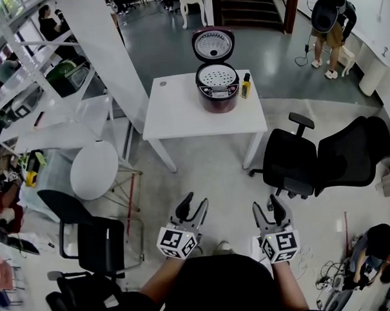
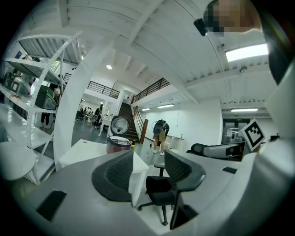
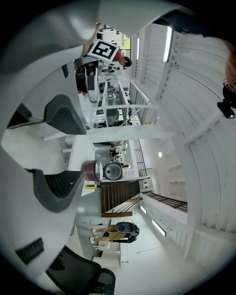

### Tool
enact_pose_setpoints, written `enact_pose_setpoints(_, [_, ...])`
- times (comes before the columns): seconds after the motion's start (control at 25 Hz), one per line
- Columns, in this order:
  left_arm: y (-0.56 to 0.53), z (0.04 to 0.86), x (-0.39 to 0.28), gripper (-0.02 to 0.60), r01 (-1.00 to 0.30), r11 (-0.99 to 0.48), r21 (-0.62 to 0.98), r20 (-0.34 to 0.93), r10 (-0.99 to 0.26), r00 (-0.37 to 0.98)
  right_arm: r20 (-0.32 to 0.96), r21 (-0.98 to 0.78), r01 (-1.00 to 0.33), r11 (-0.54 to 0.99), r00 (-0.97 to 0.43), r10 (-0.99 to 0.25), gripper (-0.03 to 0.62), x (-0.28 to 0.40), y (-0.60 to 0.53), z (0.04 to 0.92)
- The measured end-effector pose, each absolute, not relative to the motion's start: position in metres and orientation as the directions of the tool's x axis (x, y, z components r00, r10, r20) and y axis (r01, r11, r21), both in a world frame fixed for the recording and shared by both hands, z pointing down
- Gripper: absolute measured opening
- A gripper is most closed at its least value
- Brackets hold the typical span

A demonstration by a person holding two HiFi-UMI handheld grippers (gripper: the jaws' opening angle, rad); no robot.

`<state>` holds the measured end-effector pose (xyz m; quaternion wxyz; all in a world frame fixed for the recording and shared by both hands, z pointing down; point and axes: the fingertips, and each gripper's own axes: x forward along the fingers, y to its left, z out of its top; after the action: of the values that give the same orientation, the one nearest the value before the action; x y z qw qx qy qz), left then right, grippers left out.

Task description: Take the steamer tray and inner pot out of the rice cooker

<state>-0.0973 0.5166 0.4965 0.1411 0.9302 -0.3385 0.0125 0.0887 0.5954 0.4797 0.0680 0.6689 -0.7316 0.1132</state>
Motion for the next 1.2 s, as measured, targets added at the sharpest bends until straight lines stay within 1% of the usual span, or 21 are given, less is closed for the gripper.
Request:
enact_pose_setpoints(0.04, [0.516, 0.501, -0.099, 0.212, -0.643, -0.723, 0.252, 0.134, -0.632, 0.764, 0.247, -0.077, -0.994, 0.08, -0.097, -0.964, 0.216, 0.089, 0.596, 0.48])
enact_pose_setpoints(0.08, [0.515, 0.505, -0.1, 0.243, -0.652, -0.716, 0.251, 0.147, -0.637, 0.757, 0.243, -0.078, -0.994, 0.082, -0.099, -0.965, 0.218, 0.089, 0.597, 0.479])
enact_pose_setpoints(0.12, [0.516, 0.508, -0.102, 0.254, -0.658, -0.711, 0.25, 0.157, -0.641, 0.752, 0.239, -0.08, -0.993, 0.086, -0.103, -0.965, 0.218, 0.09, 0.597, 0.479])
enact_pose_setpoints(0.28, [0.519, 0.514, -0.109, 0.253, -0.671, -0.697, 0.253, 0.176, -0.649, 0.74, 0.253, -0.116, -0.988, 0.102, -0.129, -0.959, 0.218, 0.09, 0.598, 0.488])
enact_pose_setpoints(0.4, [0.52, 0.518, -0.117, 0.253, -0.683, -0.687, 0.249, 0.193, -0.656, 0.73, 0.292, -0.132, -0.985, 0.11, -0.145, -0.946, 0.218, 0.087, 0.599, 0.501])
enact_pose_setpoints(0.52, [0.507, 0.519, -0.13, 0.253, -0.711, -0.663, 0.234, 0.212, -0.679, 0.703, 0.309, -0.158, -0.981, 0.116, -0.161, -0.937, 0.218, 0.085, 0.599, 0.51])
enact_pose_setpoints(0.64, [0.487, 0.514, -0.14, 0.253, -0.732, -0.644, 0.222, 0.202, -0.704, 0.681, 0.317, -0.169, -0.978, 0.122, -0.172, -0.933, 0.218, 0.083, 0.594, 0.517])
enact_pose_setpoints(0.88, [0.45, 0.527, -0.123, 0.253, -0.704, -0.663, 0.257, 0.191, -0.679, 0.709, 0.39, -0.157, -0.979, 0.128, -0.181, -0.903, 0.218, 0.084, 0.559, 0.538])
enact_pose_setpoints(1.0, [0.416, 0.548, -0.108, 0.253, -0.681, -0.676, 0.281, 0.211, -0.648, 0.731, 0.386, -0.163, -0.981, 0.107, -0.163, -0.908, 0.218, 0.091, 0.529, 0.54])
enact_pose_setpoints(1.2, [0.338, 0.553, -0.079, 0.253, -0.634, -0.712, 0.304, 0.213, -0.597, 0.773, 0.305, -0.228, -0.968, 0.107, -0.175, -0.936, 0.218, 0.102, 0.458, 0.532])
